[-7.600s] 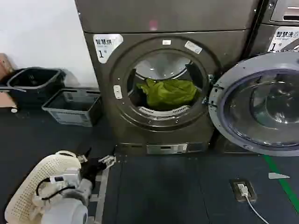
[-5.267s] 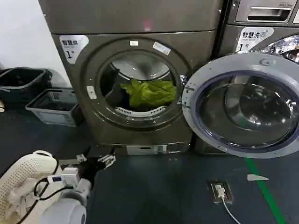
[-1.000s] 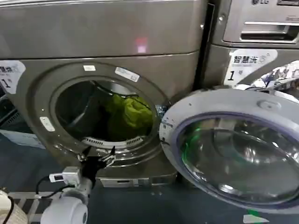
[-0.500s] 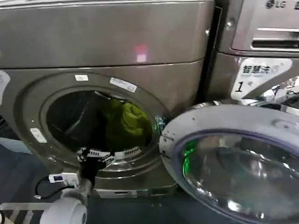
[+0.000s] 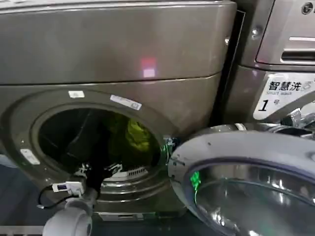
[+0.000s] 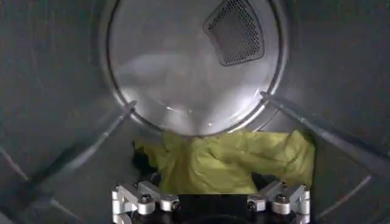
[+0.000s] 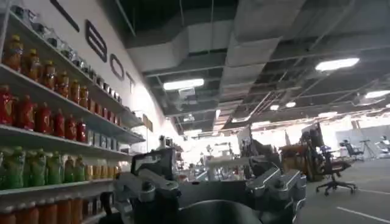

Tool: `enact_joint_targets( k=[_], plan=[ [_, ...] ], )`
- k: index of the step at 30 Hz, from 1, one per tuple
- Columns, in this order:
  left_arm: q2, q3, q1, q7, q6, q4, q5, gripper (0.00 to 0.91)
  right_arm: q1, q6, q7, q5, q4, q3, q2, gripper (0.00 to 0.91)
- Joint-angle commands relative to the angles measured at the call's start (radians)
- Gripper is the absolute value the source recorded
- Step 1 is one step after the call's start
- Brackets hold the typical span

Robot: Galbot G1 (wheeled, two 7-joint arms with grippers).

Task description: Grasp the clothes from the dryer.

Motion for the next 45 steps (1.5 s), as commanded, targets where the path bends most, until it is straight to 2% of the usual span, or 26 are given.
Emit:
enact_joint_targets(
  k=[1, 8, 11, 13, 20, 24, 32, 34, 37, 38, 40, 41, 42, 44, 45],
  plan=[
    [-0.005, 0.001, -0.038, -0.001, 0.049, 0.037, 0.008, 0.907, -0.002, 0.006, 0.000, -0.001, -0.003, -0.003, 0.002, 0.907],
    [0.001, 0.010, -0.155, 0.000, 0.049, 0.120, 0.022, 0.907, 0.001, 0.012, 0.000, -0.003, -0.005, -0.013, 0.004, 0.907],
    [-0.004, 0.024, -0.231, -0.005, 0.049, 0.242, 0.041, 0.907, 0.008, 0.012, 0.000, -0.002, -0.001, -0.014, 0.005, 0.907],
    [-0.015, 0.027, -0.295, 0.006, 0.011, 0.339, 0.076, 0.907, 0.003, 0.012, 0.000, -0.001, 0.000, -0.013, 0.005, 0.907],
    [-0.020, 0.021, -0.547, 0.013, 0.021, 0.623, 0.035, 0.907, -0.004, 0.015, 0.001, 0.006, -0.009, 0.001, 0.004, 0.907],
    [-0.024, 0.022, -0.668, 0.047, -0.007, 0.813, 0.079, 0.907, -0.012, 0.015, 0.001, 0.021, -0.013, 0.010, 0.007, 0.907],
    [-0.031, 0.017, -0.835, 0.081, -0.052, 1.036, 0.119, 0.907, 0.000, 0.018, -0.001, 0.015, -0.021, -0.008, 0.004, 0.907],
    [-0.031, 0.010, -0.858, 0.118, -0.070, 1.080, 0.182, 0.907, 0.000, 0.019, -0.001, 0.014, -0.020, -0.014, 0.006, 0.907],
    [-0.024, 0.000, -0.885, 0.309, -0.223, 1.155, 0.557, 0.907, -0.002, 0.019, -0.002, 0.013, -0.024, -0.019, -0.002, 0.907],
    [-0.017, -0.005, -0.894, 0.446, -0.297, 1.174, 0.729, 0.907, -0.002, 0.019, -0.003, 0.013, -0.024, -0.019, -0.005, 0.907],
    [0.003, 0.012, -0.917, 0.579, -0.369, 1.200, 0.905, 0.907, -0.005, 0.019, -0.003, 0.011, -0.030, -0.018, -0.018, 0.907],
    [-0.006, -0.011, -0.929, 0.679, -0.436, 1.205, 1.050, 0.907, -0.006, 0.019, -0.004, 0.010, -0.029, -0.019, -0.021, 0.907],
    [-0.003, -0.012, -0.931, 0.740, -0.546, 1.207, 1.184, 0.907, -0.007, 0.019, -0.004, 0.009, -0.028, -0.019, -0.022, 0.907],
    [-0.003, -0.018, -0.939, 0.835, -0.710, 1.214, 1.426, 0.907, -0.010, 0.019, -0.007, 0.008, -0.031, -0.020, -0.026, 0.907],
    [-0.003, -0.018, -0.954, 0.922, -0.718, 1.224, 1.465, 0.907, -0.012, 0.020, -0.014, 0.007, -0.034, -0.021, -0.026, 0.907]
  ],
)
